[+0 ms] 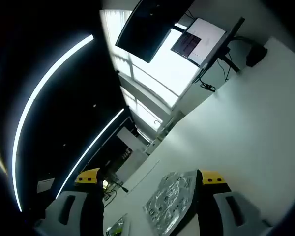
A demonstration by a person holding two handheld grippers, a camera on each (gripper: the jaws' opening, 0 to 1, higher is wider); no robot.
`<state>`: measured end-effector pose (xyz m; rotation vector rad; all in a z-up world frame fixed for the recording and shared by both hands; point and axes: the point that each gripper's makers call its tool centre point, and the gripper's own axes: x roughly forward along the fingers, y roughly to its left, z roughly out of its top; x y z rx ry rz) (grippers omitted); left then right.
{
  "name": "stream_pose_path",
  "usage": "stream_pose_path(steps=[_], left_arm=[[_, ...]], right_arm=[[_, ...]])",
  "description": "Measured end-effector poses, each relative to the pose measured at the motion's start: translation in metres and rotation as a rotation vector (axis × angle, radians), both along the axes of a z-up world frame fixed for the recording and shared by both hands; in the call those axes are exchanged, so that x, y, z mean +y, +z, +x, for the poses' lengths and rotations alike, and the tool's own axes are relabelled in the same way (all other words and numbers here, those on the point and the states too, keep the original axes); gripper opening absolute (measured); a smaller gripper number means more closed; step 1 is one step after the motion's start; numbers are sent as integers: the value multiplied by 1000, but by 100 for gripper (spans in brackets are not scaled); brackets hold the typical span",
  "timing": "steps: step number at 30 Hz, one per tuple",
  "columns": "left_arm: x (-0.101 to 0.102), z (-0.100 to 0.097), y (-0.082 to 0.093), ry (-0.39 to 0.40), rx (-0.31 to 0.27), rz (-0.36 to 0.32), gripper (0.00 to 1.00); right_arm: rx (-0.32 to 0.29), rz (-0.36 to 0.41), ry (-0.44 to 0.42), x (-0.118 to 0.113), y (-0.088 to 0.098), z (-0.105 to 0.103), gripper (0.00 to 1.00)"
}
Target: Clip sheet goods on table flip sheet goods clip sheet goods scan sheet goods put sheet goods back to table
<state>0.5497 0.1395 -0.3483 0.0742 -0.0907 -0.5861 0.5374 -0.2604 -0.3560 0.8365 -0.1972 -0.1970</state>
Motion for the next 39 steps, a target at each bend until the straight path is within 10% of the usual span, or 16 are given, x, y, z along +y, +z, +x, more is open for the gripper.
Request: stream_pose_path(steps=[14, 22, 30, 39], left_arm=[[0, 0, -1, 3, -1, 6, 37], [1, 1, -1, 7, -1, 7, 37], [0, 1, 0, 0, -4, 5, 37], [1, 1, -1, 6, -2, 6, 37]], right_arm=[[-80, -163, 11, 3, 29, -5, 89], [-108, -546, 197, 36, 62, 11, 85], [15, -872, 404, 51, 57, 29, 85], [104, -1010, 581, 61, 36, 39, 80]])
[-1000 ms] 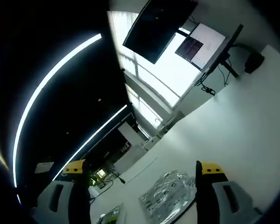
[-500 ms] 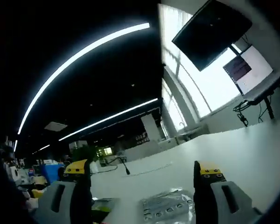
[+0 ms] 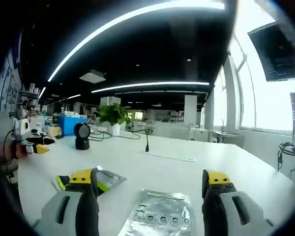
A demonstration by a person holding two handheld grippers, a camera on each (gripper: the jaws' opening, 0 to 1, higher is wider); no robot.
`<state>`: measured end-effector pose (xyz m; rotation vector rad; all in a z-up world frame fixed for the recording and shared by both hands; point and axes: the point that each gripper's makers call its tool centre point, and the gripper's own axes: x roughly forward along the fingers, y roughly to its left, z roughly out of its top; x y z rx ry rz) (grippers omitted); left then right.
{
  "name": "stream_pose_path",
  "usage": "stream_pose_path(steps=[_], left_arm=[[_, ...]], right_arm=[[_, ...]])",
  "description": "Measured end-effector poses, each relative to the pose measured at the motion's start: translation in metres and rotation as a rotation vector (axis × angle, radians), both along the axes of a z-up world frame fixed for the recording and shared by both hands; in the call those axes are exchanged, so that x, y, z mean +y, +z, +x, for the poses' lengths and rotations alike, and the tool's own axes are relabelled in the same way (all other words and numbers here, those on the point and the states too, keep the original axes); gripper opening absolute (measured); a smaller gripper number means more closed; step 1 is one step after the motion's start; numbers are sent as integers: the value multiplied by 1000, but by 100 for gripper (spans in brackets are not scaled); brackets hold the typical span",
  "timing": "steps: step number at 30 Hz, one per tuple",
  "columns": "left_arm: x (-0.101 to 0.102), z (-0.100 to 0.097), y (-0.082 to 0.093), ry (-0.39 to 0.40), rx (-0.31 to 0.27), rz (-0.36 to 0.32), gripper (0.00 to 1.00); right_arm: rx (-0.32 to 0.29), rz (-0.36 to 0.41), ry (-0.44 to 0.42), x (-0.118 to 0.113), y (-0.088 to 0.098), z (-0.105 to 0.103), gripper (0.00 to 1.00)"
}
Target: Clip sheet goods on table flip sheet goods clip sheet goods scan sheet goods put sheet goods back to table
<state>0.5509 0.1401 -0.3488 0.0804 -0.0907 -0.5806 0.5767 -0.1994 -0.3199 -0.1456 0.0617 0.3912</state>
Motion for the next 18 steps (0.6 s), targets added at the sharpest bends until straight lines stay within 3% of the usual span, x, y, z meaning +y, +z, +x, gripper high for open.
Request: stream_pose_path(steps=[5, 7, 9, 12, 16, 18], left_arm=[[0, 0, 0, 0, 1, -1, 37], [0, 0, 0, -1, 1, -1, 37], [0, 0, 0, -2, 1, -1, 37], [-1, 0, 0, -3, 1, 1, 37], [0, 0, 0, -1, 1, 3, 37], [0, 0, 0, 1, 1, 3, 37]], right_arm=[[141, -38, 123, 1, -27, -1, 71], [127, -34, 180, 5, -27, -2, 73], [154, -64, 239, 8, -33, -7, 69], [178, -150, 287, 9, -41, -9, 66], [235, -113, 360, 10, -48, -9, 65], [247, -109, 354, 2, -53, -2, 65]])
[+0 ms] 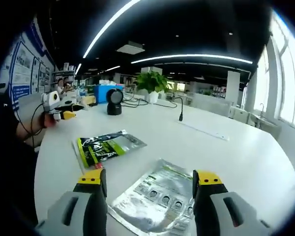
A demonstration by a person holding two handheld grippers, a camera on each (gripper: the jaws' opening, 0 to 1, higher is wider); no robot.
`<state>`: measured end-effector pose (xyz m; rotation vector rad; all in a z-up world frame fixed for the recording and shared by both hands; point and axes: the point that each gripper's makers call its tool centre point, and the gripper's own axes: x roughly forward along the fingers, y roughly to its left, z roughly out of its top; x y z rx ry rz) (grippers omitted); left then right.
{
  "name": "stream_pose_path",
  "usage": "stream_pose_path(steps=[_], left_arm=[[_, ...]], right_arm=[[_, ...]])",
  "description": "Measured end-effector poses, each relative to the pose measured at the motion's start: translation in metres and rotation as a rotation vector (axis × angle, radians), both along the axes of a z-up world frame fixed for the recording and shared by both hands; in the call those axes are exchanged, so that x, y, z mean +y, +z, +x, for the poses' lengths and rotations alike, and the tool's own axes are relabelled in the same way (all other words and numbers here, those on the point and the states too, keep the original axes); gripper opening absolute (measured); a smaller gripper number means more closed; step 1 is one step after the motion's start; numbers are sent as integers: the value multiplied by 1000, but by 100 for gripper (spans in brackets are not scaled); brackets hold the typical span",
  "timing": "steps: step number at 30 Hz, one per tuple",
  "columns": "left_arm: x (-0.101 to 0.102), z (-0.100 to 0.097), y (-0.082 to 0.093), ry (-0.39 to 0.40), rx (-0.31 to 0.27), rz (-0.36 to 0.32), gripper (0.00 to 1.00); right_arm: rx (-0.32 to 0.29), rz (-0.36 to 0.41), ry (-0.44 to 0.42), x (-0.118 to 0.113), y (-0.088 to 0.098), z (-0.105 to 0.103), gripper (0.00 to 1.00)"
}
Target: Clip sheet goods on table flip sheet goods clip sheet goods scan sheet goods put sheet goods back to table
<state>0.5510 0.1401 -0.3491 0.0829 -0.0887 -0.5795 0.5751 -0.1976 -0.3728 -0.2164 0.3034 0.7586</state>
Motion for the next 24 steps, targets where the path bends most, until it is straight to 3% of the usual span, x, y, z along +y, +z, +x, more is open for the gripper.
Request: stream_pose_path(steps=[3, 9, 13, 14, 17, 24], left_arm=[[0, 0, 0, 1, 1, 1, 37], [0, 1, 0, 1, 2, 1, 36], [0, 1, -1, 0, 2, 0, 36], [0, 1, -1, 0, 2, 0, 36], [0, 1, 0, -1, 1, -1, 36], [0, 1, 0, -3, -1, 1, 36]], right_arm=[[30, -29, -13, -12, -13, 5, 57], [62, -61, 43, -7, -29, 2, 58], [92, -129, 47, -13, -44, 2, 55], [111, -82, 35, -12, -42, 2, 55], [149, -40, -8, -18, -47, 5, 56], [152, -31, -66, -23, -46, 10, 55]])
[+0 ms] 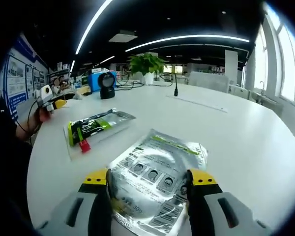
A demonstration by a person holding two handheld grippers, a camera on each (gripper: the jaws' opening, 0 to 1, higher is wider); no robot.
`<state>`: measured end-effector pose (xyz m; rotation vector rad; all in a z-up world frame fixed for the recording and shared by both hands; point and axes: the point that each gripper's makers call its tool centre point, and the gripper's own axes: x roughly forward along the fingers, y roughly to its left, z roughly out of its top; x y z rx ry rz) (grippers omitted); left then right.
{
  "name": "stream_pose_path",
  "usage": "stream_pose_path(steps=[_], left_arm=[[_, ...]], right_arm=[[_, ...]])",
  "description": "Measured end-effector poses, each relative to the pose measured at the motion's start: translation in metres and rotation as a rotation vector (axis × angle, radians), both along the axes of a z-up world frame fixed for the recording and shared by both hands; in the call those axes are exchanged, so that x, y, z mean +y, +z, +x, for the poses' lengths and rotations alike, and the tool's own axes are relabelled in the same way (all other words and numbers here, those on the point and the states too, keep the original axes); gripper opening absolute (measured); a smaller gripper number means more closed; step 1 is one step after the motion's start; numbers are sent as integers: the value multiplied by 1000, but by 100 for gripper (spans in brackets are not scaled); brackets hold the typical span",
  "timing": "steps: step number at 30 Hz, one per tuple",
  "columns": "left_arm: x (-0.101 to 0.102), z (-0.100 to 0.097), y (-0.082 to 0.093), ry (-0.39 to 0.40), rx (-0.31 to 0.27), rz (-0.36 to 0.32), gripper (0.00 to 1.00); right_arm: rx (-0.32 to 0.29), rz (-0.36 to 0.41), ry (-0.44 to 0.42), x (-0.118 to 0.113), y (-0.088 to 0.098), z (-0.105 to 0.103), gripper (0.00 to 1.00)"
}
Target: Clip sheet goods on table flip sheet goods clip sheet goods scan sheet goods put sheet goods back to table
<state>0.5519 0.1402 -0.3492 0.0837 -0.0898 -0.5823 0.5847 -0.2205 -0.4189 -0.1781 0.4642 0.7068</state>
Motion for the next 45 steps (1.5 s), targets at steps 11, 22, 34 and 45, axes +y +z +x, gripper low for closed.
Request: stream_pose_path(steps=[11, 22, 34, 45], left_arm=[[0, -1, 1, 0, -4, -3, 36], [0, -2, 1, -2, -4, -3, 36], [0, -2, 1, 1, -2, -6, 36], [1, -1, 1, 5, 0, -6, 36]], right_arm=[[26, -31, -144, -1, -1, 2, 55], [-5, 1, -135, 2, -1, 1, 55], [-29, 52, -144, 14, 18, 5, 65], [-169, 107, -210, 8, 60, 23, 50]])
